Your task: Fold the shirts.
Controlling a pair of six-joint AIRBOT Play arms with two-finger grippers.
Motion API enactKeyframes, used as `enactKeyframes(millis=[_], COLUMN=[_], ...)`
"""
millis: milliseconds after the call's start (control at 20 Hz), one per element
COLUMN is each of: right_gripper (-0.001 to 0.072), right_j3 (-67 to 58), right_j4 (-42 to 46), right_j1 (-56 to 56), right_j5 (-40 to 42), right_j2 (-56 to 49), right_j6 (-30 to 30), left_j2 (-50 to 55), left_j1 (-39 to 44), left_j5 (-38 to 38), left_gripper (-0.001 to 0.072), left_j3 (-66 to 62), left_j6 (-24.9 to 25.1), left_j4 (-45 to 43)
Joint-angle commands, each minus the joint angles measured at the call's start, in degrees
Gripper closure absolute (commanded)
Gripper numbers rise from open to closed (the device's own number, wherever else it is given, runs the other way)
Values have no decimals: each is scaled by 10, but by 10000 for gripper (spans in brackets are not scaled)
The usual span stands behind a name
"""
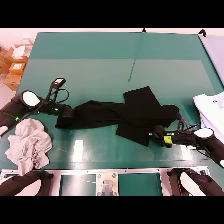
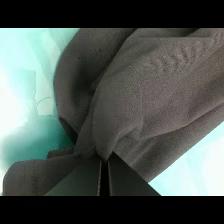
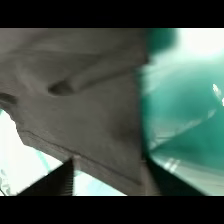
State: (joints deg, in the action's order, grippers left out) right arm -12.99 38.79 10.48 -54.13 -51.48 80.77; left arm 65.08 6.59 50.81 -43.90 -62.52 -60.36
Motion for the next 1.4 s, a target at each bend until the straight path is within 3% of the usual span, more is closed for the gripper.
enactKeyframes(millis=[0, 100, 150, 350, 550, 750, 950, 1050, 1100, 1150, 1350], right_gripper=[369, 650, 693, 693, 694, 694, 694, 694, 694, 694, 694], right_j3=[10, 3, -9, -149, -398, -558, -584, -584, -584, -584, -591], right_j4=[-102, -148, -159, -168, -140, -105, -109, -133, -144, -155, -165], right_j1=[-68, -75, -75, -75, -40, 33, 36, 36, 36, 35, 37], right_j5=[94, 96, 81, -52, -40, -25, 3, 11, 10, 5, -10], right_j2=[-50, -71, -71, -41, -25, -157, -317, -382, -404, -420, -433], right_j6=[-63, -117, -134, -122, -75, -53, -54, -82, -95, -106, -140], left_j2=[0, 0, 0, 0, 0, 0, 3, 3, 3, 3, 2], left_j1=[0, 0, 0, 0, 0, 0, 0, 0, 0, 0, 0], left_j5=[2, 4, 4, 7, 21, 51, 61, 63, 68, 78, 88], left_gripper=[680, 680, 680, 680, 680, 680, 680, 676, 423, -13, -13], left_j3=[0, 0, 0, 0, 0, 0, 15, 33, 37, 39, -32], left_j6=[0, 0, 0, 0, 0, 0, 0, 0, 0, 0, 0], left_j4=[0, 0, 0, -1, -1, -1, 1, 11, 17, 24, -11])
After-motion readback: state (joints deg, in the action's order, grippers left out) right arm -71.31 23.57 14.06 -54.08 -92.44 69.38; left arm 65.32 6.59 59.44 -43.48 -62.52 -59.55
